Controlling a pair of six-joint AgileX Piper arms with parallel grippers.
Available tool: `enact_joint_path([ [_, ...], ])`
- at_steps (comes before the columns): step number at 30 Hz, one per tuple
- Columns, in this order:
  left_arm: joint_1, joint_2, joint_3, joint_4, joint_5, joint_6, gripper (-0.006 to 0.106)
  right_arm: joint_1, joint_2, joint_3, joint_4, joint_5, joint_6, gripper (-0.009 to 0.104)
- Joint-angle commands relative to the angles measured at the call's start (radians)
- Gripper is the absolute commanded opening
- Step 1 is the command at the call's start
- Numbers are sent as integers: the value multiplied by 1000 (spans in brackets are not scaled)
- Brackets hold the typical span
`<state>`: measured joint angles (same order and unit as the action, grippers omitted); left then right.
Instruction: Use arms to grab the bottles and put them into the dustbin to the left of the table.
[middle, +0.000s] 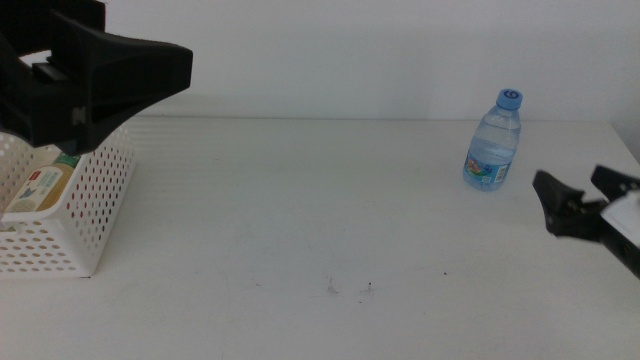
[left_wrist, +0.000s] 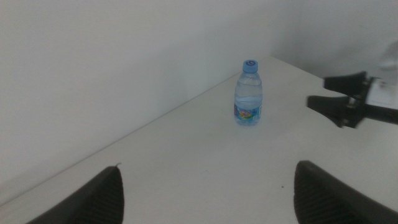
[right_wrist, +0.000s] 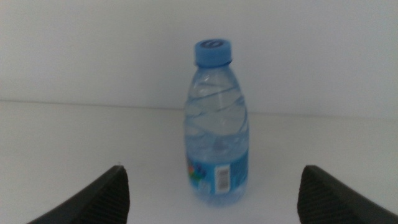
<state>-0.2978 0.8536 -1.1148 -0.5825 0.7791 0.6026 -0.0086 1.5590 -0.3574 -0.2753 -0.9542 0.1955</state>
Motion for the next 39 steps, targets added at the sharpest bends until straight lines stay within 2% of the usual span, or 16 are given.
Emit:
enact_joint_path([
  [1,-2,-1,4,-2,-13,-5,94,-1,57,-63,6,-11,-53,80],
  [4,-2,-1,4,-2,-13,-5,94,-1,134,-160,-44,-9,-59,80],
  [9,-2,-1,4,-2,-13,-5,94,-1,259,-295,-49,-3,-69,80],
  [13,-2,-1,4,-2,-13,-5,94,-1,345,-401,-122,-2,-61,80],
  [19,-2,-1,4,-2,-13,-5,94,-1,453,-537,-127,58,-53,80],
  [24,-2,-1,4,-2,-13,-5,94,-1,539,-650,-199,73,-4,80],
  [30,-2,-1,4,-2,-13,-5,94,-1,624,-744,-216,73,52,78],
  [32,-2,-1,4,-2,-13,-5,94,-1,636,-761,-224,77,52,68],
  [34,-2,-1,4,-2,-13,-5,94,-1,638,-773,-255,84,60,43],
  [36,-2,-1,4,-2,-13,-5,94,-1,638,-782,-337,71,89,12],
  [37,-2,-1,4,-2,-13,-5,94,1,629,-787,-378,69,113,3],
  [38,-2,-1,4,-2,-13,-5,94,12,617,-794,-416,73,137,-3],
  [39,-2,-1,4,-2,-13,-5,94,29,604,-802,-428,80,154,-1],
])
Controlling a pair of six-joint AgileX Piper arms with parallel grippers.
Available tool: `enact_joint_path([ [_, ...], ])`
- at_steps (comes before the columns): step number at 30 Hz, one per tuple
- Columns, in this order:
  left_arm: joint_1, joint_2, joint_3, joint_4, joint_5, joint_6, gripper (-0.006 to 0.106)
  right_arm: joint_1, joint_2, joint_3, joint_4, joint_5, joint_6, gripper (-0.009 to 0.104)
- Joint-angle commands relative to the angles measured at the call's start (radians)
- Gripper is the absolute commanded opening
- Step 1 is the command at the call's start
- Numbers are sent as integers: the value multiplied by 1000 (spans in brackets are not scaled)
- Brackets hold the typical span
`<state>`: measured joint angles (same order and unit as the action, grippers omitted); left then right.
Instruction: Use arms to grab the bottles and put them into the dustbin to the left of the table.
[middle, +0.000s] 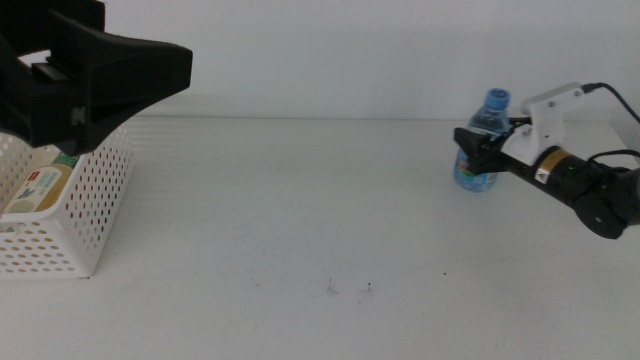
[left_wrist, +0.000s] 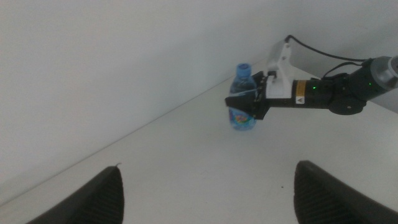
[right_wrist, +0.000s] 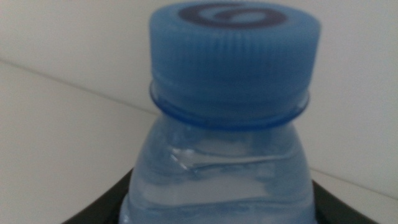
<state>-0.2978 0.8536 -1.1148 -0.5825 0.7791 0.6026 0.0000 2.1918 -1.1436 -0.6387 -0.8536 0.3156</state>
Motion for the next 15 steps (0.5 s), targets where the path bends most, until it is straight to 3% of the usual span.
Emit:
enact_joint_path([
  [1,-2,-1,4,-2,-13,-5,94,45,-43,-21,-63,-11,39,0],
  [9,-2,-1,4,-2,-13,-5,94,330,-69,-172,-58,129,68,1],
  [15,-2,-1,4,-2,-13,-5,94,491,42,-285,1,171,55,1],
])
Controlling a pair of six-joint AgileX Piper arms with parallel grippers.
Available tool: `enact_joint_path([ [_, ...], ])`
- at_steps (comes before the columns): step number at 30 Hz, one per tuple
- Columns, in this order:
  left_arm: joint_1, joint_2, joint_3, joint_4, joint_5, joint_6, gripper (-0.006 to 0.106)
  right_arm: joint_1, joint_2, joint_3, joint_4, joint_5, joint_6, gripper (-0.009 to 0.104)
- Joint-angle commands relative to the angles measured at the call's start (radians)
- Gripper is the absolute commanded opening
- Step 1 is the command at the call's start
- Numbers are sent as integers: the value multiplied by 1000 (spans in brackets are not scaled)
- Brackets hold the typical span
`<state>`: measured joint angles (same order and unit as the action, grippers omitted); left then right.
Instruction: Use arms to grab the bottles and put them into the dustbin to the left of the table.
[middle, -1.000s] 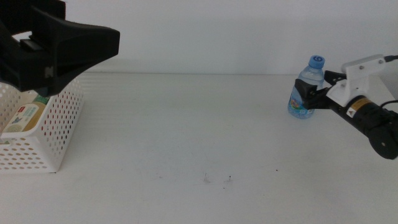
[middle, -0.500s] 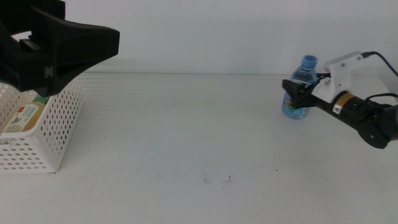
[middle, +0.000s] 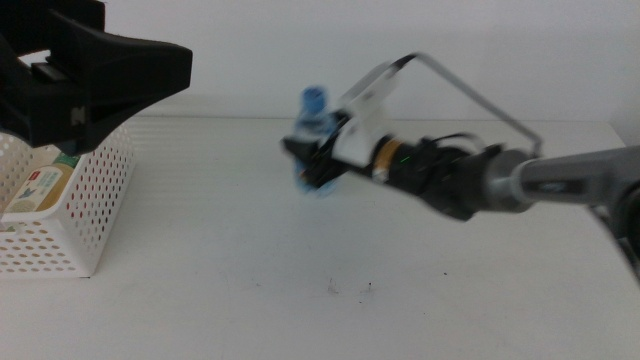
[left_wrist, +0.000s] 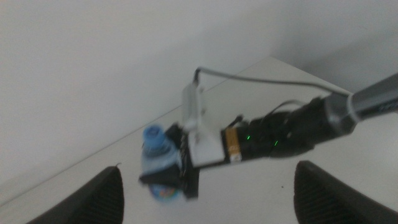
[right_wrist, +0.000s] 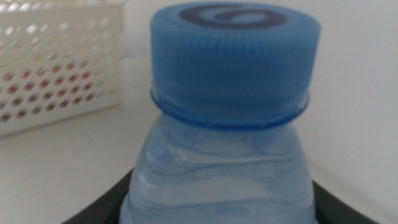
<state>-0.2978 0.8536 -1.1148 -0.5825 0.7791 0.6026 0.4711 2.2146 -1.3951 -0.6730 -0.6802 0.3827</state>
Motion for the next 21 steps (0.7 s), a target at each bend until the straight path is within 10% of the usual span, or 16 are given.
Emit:
enact_joint_path([
  [1,-2,-1,4,-2,-13,-5,94,33,34,-46,36,3,-17,1],
  [5,-2,-1,4,-2,-13,-5,94,69,87,-85,50,8,-17,2],
  [14,-2,-1,4,-10,-16,-5,94,70,94,-85,43,8,13,67],
  [21,-2,-1,4,-12,-20,-5,94,70,94,-81,-61,-4,136,70],
])
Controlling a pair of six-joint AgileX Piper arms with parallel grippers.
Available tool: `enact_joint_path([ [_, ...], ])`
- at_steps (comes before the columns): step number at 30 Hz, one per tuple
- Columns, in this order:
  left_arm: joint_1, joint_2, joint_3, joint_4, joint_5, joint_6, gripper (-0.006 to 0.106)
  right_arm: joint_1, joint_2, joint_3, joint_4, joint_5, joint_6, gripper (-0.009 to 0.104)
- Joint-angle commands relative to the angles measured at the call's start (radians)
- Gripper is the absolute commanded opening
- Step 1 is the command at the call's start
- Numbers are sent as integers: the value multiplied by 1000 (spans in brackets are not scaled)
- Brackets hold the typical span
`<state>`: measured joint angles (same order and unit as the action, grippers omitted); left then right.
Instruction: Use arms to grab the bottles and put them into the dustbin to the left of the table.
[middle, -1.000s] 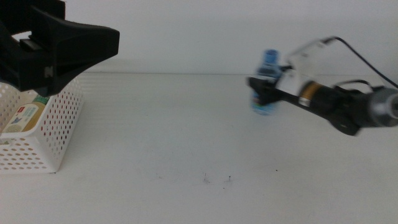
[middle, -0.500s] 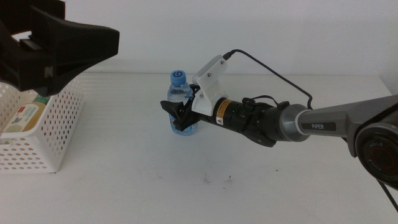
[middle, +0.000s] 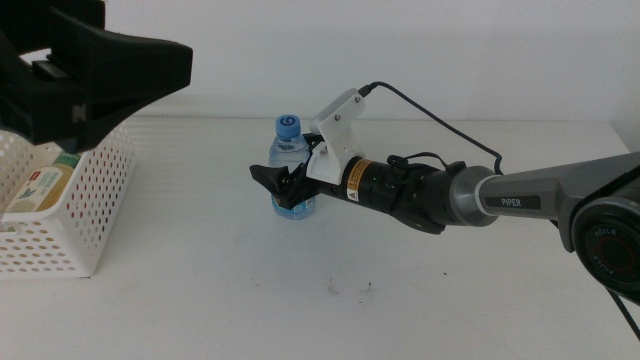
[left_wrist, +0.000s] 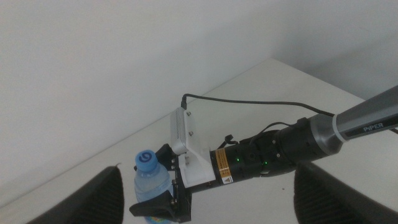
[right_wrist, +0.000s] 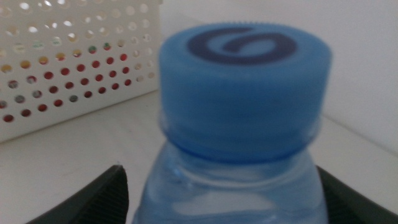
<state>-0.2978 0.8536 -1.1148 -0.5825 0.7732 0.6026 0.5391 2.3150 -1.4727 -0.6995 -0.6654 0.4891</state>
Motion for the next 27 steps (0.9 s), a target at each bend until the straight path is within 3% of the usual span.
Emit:
enact_joint_path([
  [1,-2,-1,4,-12,-15,-5,94,2,-6,-2,-34,-17,46,70],
  [8,-2,-1,4,-12,-15,-5,94,2,-142,190,-2,-12,-49,70],
  [14,-2,-1,4,-10,-15,-5,94,-2,-327,441,94,5,-89,75],
  [17,-2,-1,4,-10,-15,-5,94,-2,-491,585,170,126,-62,79],
  [20,-2,-1,4,-9,-15,-5,94,-2,-727,662,249,407,-23,81],
  [23,-2,-1,4,-9,-15,-5,94,0,-959,655,387,762,-137,81],
  [25,-2,-1,4,-9,-15,-5,94,0,-1111,616,568,937,-372,81],
  [27,-2,-1,4,-9,-15,-5,94,0,-1217,548,801,1082,-609,81],
])
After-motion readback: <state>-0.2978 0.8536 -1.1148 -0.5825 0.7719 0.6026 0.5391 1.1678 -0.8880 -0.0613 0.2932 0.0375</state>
